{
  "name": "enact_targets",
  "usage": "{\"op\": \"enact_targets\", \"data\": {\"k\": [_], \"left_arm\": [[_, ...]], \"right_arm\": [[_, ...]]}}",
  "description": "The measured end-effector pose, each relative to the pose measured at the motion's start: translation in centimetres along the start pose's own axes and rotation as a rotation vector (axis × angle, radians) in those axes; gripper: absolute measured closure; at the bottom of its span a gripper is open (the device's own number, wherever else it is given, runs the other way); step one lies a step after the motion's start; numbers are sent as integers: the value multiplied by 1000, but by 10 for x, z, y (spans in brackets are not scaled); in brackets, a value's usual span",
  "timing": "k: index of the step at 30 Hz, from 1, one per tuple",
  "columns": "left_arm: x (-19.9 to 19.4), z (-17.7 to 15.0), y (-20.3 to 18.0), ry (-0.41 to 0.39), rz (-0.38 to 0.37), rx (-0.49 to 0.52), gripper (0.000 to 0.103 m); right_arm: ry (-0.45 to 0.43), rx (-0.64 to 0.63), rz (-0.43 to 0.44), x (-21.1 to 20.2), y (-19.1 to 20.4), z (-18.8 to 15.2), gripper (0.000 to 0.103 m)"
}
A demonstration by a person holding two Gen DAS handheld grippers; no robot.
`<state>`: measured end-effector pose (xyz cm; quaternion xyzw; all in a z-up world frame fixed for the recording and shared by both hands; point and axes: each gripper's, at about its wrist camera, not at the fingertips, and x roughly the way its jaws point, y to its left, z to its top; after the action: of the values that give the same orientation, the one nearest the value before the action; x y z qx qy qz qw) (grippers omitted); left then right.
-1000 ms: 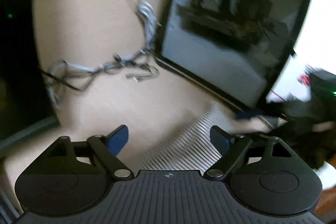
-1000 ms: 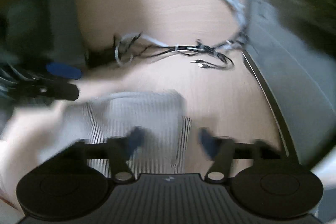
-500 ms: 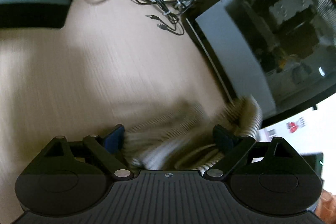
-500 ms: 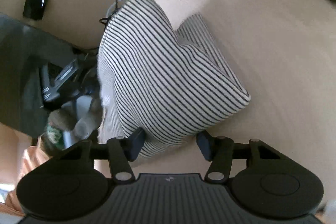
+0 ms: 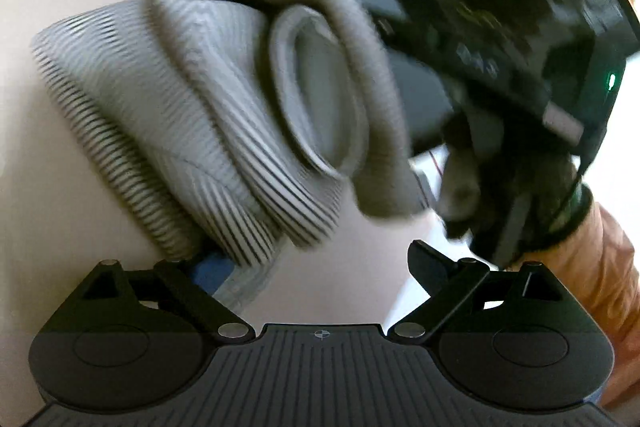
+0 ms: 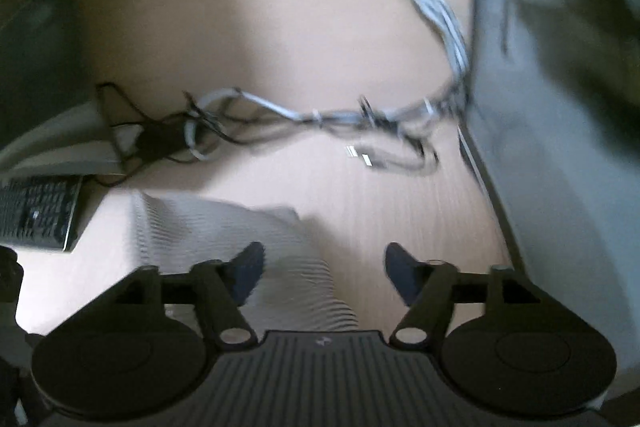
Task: Fold clothes
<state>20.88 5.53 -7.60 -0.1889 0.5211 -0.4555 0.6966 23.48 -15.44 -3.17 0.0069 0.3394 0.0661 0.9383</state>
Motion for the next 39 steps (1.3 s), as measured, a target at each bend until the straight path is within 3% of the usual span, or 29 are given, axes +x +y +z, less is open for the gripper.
{"op": "enact_targets", "data": {"k": [4,7,9,11,13,14,15,17,18,21,24,28,32,35,37,39], "left_arm": [[-30,-3,-9,-38,144,83,6],[-61,0,10,-149,291,-3,7],[-78,3,23,-236,364,-93,17],[-89,7,30,-311,412,-161,24],[-91,10,28,-341,414,-161,29],[-88,13,24,-336,404,-144,32],[-84,15,21,-324,389,-125,38],[-70,17,15,-296,343,-108,47],[-61,17,13,-275,316,-102,52],[-31,12,12,-200,228,-82,57],[-15,9,16,-173,211,-67,57],[-14,9,23,-175,171,-81,57],[-16,4,20,-173,191,-39,61],[-28,-2,19,-159,206,-45,52],[-45,-7,20,-168,257,-46,41],[-65,-13,24,-193,344,-45,40]], "right_arm": [[-100,-233,10,-34,40,-19,28],[-117,-303,14,-41,69,-43,26],[-101,-326,14,-34,86,-60,26],[-95,-401,-48,-23,106,-79,26],[-107,-474,-130,-11,115,-91,28],[-103,-472,-144,-8,113,-93,37],[-95,-432,-126,-10,106,-87,53],[-86,-332,-75,-18,89,-72,70],[-81,-283,-50,-21,81,-64,73],[-67,-134,25,-33,56,-41,77],[-55,12,117,-46,35,-18,78],[-8,56,281,-51,49,-5,78],[74,17,281,-23,64,-16,77],[116,-18,260,-8,68,-23,77],[111,-85,245,-10,77,-27,76],[95,-167,206,-13,88,-34,75]]}}
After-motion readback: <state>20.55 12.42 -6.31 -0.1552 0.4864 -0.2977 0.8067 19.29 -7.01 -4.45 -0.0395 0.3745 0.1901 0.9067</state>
